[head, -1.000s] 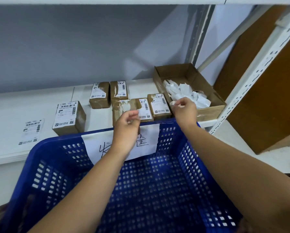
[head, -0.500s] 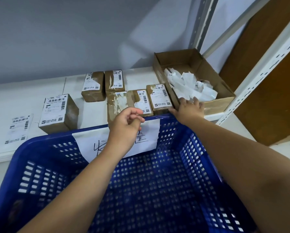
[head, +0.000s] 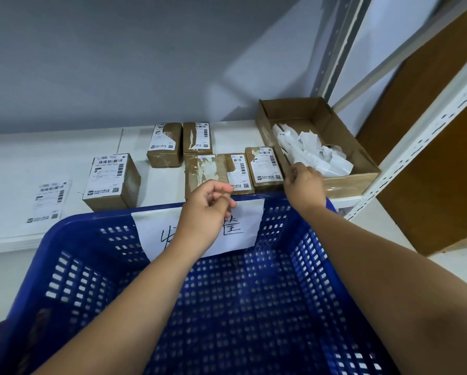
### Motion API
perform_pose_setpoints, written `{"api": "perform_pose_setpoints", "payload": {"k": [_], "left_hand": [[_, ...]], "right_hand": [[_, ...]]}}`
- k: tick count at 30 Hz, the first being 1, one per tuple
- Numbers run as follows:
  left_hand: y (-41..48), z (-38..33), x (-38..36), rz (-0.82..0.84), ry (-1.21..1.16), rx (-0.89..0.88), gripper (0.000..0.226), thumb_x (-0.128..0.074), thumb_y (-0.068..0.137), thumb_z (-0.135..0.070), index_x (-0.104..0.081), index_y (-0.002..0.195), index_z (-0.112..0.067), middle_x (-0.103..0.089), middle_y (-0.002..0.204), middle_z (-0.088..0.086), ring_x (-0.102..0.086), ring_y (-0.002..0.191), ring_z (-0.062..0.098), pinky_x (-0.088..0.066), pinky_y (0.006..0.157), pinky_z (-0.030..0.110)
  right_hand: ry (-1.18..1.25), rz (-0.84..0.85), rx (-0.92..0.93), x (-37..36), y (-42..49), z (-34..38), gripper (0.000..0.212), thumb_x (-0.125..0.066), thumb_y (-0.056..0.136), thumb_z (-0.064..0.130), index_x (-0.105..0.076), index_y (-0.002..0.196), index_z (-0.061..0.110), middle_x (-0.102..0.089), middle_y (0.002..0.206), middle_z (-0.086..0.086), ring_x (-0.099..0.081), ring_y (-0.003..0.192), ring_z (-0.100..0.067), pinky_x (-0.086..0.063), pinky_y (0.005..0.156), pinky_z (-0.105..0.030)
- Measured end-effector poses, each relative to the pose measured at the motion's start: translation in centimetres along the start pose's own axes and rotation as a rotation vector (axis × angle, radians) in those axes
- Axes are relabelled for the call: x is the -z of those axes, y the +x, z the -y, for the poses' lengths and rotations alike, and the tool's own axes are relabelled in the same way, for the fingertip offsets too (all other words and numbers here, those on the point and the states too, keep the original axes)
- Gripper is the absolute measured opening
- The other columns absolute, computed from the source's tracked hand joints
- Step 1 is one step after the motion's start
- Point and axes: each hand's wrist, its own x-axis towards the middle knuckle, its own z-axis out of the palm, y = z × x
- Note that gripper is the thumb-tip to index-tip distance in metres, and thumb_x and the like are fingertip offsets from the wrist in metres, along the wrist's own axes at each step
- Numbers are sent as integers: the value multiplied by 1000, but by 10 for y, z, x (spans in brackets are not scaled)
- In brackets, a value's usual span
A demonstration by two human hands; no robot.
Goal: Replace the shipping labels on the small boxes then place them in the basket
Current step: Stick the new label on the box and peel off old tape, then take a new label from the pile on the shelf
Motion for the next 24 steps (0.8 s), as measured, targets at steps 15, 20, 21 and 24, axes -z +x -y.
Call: {"api": "perform_pose_setpoints", "payload": {"k": [15, 20, 21, 24], "left_hand": [[-12, 8, 75, -304, 179, -53, 15, -56, 90, -10, -66, 84, -19, -63, 84, -12, -58, 82, 7, -40, 68, 12], [8, 28, 129, -675, 248, -67, 16, -52, 88, -10, -66, 92, -17, -62, 105, 5, -55, 100, 23, -44, 87, 34], [14, 37, 143, -712, 304, -50, 17, -51, 88, -10, -66, 95, -15, -62, 107, 9, -54, 103, 27, -42, 90, 35], [31, 67, 191, -709, 456, 54, 20, -52, 87, -6, -66, 101, -8, -61, 110, 19, -53, 106, 35, -38, 90, 35]], "right_hand": [[-12, 341, 484, -5, -77, 166, 23, -50, 96, 20, -68, 109, 16, -72, 100, -9, -61, 101, -27, -51, 87, -38], [16, 424, 551, -18, -95, 209, 21, -49, 95, 20, -69, 103, 19, -71, 95, -8, -64, 86, -27, -55, 75, -35], [18, 438, 555, -21, -98, 215, 21, -48, 95, 20, -68, 102, 19, -71, 94, -6, -63, 84, -26, -55, 73, -34], [29, 456, 568, -33, -105, 235, 20, -48, 94, 21, -68, 99, 20, -71, 91, -3, -64, 85, -25, -55, 74, -35]]}}
